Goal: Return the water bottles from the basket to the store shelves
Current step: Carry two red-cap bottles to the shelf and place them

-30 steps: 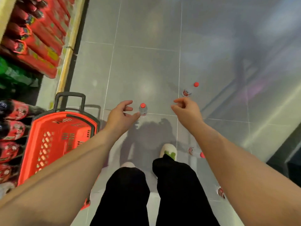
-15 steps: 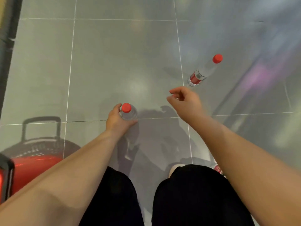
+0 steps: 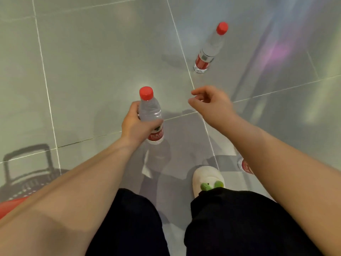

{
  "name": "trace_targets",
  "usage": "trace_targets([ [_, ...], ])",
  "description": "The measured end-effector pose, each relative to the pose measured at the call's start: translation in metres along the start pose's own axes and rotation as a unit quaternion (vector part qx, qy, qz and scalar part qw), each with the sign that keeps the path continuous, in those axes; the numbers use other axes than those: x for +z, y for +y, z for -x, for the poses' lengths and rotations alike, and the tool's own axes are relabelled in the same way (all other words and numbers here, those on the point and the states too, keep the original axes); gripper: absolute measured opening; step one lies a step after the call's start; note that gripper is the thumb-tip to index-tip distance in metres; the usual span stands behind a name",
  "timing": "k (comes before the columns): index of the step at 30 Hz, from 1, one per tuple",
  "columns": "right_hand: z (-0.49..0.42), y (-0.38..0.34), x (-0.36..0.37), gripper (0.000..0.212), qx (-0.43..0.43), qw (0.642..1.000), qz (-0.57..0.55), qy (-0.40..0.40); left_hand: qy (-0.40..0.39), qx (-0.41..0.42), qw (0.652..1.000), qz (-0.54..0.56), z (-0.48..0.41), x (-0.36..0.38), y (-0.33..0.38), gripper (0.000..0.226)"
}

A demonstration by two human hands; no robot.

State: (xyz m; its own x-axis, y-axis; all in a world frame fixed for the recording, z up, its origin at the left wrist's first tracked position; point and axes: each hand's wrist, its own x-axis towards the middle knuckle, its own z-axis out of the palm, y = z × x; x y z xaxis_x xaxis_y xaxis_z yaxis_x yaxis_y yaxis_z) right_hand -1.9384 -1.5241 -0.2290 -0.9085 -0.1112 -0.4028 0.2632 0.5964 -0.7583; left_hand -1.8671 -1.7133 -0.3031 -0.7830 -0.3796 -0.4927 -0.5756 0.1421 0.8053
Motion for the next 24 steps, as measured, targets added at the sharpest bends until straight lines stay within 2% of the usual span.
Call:
trace_targets([
  [4,0.034,0.017,-0.059,0.021,0.009,0.998,0.036,0.057,-0.124,0.031,0.992,0.023,0.026,0.050,0.049,0.044],
  [8,0.076,0.060,-0.117,0.023,0.062,0.985,0.014,0.158,-0.235,0.050,0.971,-0.012,0.052,0.103,0.080,0.053],
  [10,0.099,0.091,-0.136,0.031,0.098,0.973,0.019,0.210,-0.273,0.059,0.959,-0.041,0.065,0.127,0.087,0.051],
  [13,0.130,0.139,-0.145,0.067,0.176,0.957,0.030,0.227,-0.306,0.064,0.947,-0.069,0.079,0.159,0.085,0.045],
  [16,0.144,0.180,-0.130,0.117,0.240,0.947,-0.052,0.205,-0.317,0.064,0.942,-0.089,0.085,0.183,0.075,0.044],
  [18,0.144,0.203,-0.115,0.131,0.253,0.936,-0.122,0.211,-0.321,0.062,0.940,-0.100,0.085,0.194,0.067,0.046],
  [21,0.138,0.228,-0.092,0.125,0.251,0.927,-0.196,0.201,-0.326,0.063,0.935,-0.122,0.081,0.203,0.057,0.053],
  [24,0.126,0.239,-0.079,0.100,0.243,0.925,-0.190,0.222,-0.327,0.060,0.932,-0.143,0.073,0.205,0.051,0.059],
])
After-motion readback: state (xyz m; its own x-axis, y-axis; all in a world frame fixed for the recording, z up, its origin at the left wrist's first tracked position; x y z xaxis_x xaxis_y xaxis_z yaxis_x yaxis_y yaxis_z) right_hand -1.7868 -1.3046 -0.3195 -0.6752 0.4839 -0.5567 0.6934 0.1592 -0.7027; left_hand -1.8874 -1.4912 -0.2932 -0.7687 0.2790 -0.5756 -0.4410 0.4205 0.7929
